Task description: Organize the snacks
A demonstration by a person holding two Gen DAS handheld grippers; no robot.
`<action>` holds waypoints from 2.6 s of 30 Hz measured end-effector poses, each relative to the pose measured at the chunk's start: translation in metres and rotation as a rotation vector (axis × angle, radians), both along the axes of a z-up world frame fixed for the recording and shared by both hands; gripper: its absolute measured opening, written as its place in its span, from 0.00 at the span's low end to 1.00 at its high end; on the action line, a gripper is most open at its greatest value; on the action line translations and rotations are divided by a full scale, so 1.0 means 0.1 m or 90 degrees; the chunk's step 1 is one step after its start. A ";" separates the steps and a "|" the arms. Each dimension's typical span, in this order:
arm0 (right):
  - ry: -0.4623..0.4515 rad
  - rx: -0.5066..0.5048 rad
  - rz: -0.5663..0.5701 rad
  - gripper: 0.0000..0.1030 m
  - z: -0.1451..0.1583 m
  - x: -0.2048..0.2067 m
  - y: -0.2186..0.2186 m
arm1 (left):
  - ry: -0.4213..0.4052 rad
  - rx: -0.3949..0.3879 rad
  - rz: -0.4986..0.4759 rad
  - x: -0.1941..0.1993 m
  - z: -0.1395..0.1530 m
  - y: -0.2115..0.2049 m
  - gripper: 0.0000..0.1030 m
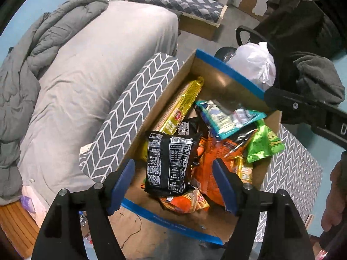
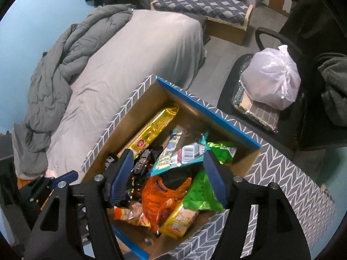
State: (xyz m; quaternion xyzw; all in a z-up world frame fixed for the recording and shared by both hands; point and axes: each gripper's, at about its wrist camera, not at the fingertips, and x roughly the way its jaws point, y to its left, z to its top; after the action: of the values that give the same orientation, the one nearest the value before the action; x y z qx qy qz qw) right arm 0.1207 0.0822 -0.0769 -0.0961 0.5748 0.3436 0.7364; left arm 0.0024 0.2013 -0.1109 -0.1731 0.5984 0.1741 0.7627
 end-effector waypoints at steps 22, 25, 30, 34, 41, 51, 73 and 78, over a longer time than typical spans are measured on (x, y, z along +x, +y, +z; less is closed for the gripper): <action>-0.101 0.033 -0.082 0.80 0.86 -0.37 -0.74 | -0.077 0.050 -0.044 -0.19 1.01 -0.43 0.85; -0.108 0.040 -0.094 0.80 0.93 -0.44 -0.84 | -0.091 0.059 -0.051 -0.21 1.09 -0.50 0.85; -0.122 0.036 -0.101 0.80 1.03 -0.55 -0.98 | -0.104 0.059 -0.065 -0.24 1.17 -0.60 0.85; -0.131 0.036 -0.112 0.80 1.10 -0.62 -1.12 | -0.114 0.043 -0.072 -0.26 1.18 -0.70 0.85; -0.128 0.038 -0.144 0.80 1.13 -0.69 -1.39 | -0.120 0.051 -0.086 -0.29 1.22 -0.82 0.85; -0.124 0.034 -0.153 0.80 1.12 -0.77 -1.52 | -0.115 0.052 -0.092 -0.32 1.26 -0.97 0.85; -0.111 0.045 -0.157 0.80 1.13 -0.85 -1.60 | -0.102 0.069 -0.088 -0.35 1.28 -1.08 0.85; -0.110 0.046 -0.158 0.80 1.12 -0.86 -1.61 | -0.099 0.072 -0.087 -0.35 1.27 -1.10 0.85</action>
State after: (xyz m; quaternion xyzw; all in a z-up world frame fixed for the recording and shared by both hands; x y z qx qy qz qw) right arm 0.0345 -0.0790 0.0352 -0.0272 0.5041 0.2607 0.8229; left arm -0.0330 0.0911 0.0163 -0.1013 0.5372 0.1414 0.8253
